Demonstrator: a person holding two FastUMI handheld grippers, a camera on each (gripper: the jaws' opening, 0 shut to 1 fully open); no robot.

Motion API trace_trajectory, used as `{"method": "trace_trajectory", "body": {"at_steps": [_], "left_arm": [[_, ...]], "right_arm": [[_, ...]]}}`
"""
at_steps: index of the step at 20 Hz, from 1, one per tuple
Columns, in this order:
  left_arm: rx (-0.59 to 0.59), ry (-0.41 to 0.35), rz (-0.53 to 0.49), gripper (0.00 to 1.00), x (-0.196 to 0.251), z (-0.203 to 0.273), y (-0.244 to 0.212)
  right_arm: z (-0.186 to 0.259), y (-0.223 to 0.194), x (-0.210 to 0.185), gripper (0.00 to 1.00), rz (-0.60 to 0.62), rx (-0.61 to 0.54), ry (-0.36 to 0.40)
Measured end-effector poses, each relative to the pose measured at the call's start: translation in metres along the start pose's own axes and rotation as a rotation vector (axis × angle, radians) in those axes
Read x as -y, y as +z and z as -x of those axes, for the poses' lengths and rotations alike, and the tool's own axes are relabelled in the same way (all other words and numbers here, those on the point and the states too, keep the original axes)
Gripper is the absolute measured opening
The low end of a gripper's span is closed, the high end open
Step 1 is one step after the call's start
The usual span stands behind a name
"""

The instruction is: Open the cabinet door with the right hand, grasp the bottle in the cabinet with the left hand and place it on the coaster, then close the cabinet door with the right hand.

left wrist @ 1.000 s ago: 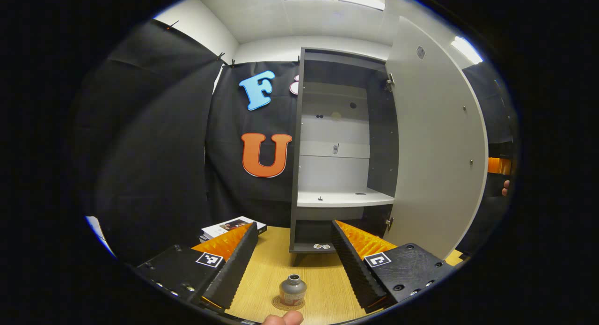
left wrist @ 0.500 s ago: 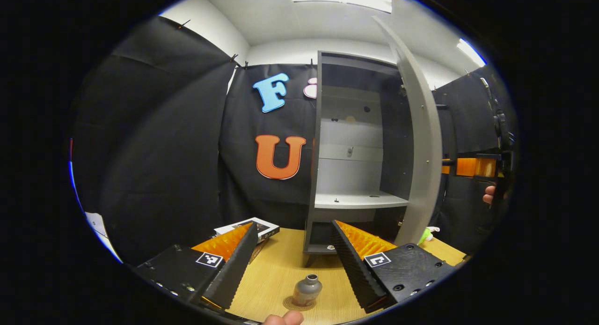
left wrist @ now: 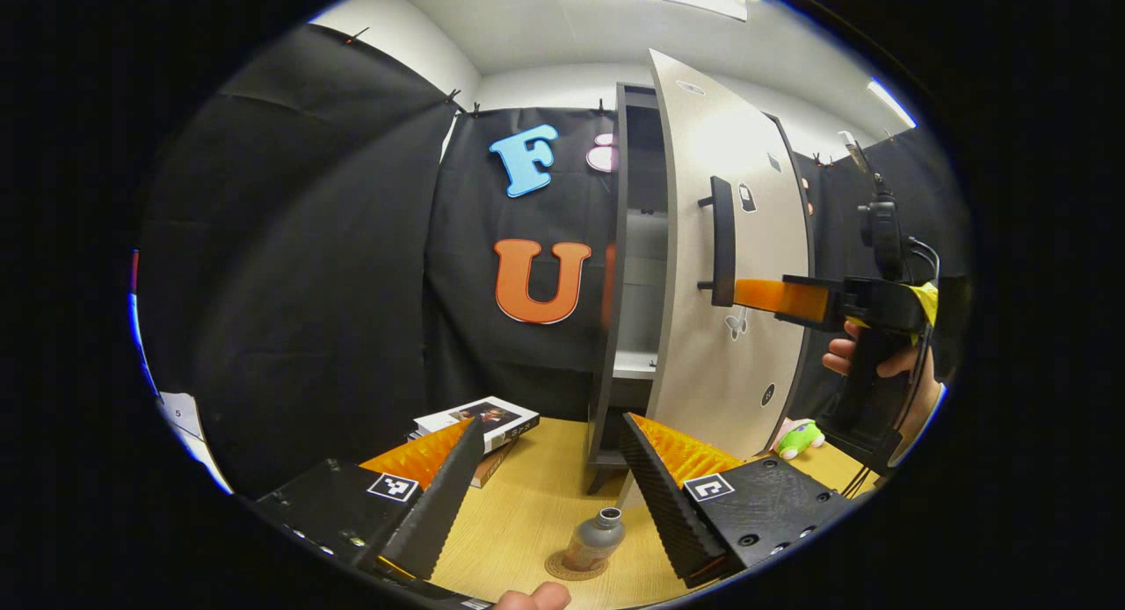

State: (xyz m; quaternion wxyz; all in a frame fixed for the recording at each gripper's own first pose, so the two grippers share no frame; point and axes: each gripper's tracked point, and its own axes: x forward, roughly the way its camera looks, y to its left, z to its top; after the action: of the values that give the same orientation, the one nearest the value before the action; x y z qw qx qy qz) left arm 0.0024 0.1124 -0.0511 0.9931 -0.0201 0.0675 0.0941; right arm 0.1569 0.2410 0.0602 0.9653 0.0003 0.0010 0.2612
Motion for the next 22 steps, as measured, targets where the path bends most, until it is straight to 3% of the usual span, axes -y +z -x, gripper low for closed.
{"method": "trace_trajectory", "body": {"at_steps": [4, 7, 12, 19, 22], "left_arm": [[-0.002, 0.012, -0.005, 0.94, -0.005, 0.001, -0.004], [0.002, 0.012, -0.001, 0.94, -0.004, 0.001, -0.003], [0.008, -0.009, -0.019, 0.94, 0.005, 0.003, -0.001], [0.125, -0.073, 0.029, 0.95, 0.049, 0.023, 0.02], [0.164, -0.111, 0.012, 0.95, 0.07, 0.036, 0.029]], "right_arm": [[-0.012, -0.003, 0.013, 0.76, 0.008, 0.003, -0.029], [0.011, 0.004, 0.027, 0.76, 0.009, 0.009, -0.056], [0.092, 0.006, 0.054, 0.76, 0.046, 0.002, -0.121], [0.235, -0.012, 0.121, 0.76, 0.074, 0.032, -0.357], [0.283, -0.044, 0.148, 0.76, 0.076, -0.003, -0.441]]}}
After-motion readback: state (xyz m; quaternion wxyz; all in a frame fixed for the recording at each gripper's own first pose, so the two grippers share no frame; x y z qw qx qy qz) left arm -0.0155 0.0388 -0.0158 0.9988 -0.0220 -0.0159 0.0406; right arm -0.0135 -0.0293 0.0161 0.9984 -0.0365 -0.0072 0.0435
